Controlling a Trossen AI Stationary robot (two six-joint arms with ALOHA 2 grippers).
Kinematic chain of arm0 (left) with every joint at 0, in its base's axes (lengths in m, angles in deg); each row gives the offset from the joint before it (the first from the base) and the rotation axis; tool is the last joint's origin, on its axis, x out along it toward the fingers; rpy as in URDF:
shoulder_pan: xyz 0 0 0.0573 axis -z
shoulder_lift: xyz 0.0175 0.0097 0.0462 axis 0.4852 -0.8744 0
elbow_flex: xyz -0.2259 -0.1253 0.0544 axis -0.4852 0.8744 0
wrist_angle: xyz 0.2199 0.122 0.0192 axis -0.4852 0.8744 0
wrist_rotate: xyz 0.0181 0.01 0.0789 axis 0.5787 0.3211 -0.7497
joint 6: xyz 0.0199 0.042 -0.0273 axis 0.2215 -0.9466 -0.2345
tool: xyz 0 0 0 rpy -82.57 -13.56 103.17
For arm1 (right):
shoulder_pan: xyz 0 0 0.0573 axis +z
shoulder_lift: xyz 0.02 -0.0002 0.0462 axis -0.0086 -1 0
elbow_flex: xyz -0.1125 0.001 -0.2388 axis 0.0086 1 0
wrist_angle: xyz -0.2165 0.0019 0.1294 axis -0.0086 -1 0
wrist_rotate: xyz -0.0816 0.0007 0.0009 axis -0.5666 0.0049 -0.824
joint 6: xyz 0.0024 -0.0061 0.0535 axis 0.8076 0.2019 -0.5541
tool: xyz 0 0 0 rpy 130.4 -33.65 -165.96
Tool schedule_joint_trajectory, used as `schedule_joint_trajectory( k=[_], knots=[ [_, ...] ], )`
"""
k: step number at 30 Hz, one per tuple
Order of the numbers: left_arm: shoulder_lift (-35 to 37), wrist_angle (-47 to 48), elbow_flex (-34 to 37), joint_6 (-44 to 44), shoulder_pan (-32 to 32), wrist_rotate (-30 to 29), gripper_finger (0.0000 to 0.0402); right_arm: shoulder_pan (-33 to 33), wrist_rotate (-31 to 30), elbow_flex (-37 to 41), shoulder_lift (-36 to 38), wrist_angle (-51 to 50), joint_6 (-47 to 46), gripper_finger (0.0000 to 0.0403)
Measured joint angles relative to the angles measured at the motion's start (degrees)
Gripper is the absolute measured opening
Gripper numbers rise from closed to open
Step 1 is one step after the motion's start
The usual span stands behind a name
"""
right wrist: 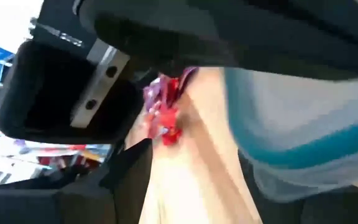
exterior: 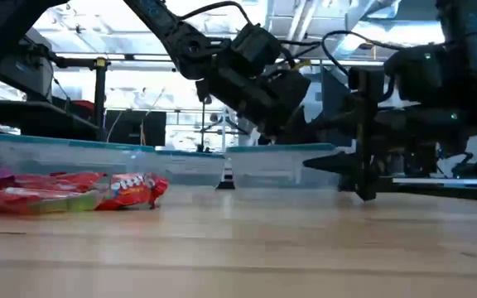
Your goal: Sort candy
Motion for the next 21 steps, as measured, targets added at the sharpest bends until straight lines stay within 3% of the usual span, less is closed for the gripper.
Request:
schedule_joint_trajectory(
  k=[6, 11, 21],
  knots=[
    [0.0, -0.1, 0.0, 0.0, 0.3, -0.4, 0.0000, 0.5, -0.9, 0.3, 0.2, 0.2, 0.1, 0.0223],
    [1.2, 0.3, 0.1, 0.0, 0.5, 0.5, 0.0000, 2.5, 4.0, 0.7, 0.6, -1.9, 2.3, 0.0223],
    [12.5, 6.3, 0.6, -4.8, 0.5, -0.4, 0.0000, 9.8, 6.2, 0.0, 1.2, 1.4, 4.2, 0.0222]
  ],
)
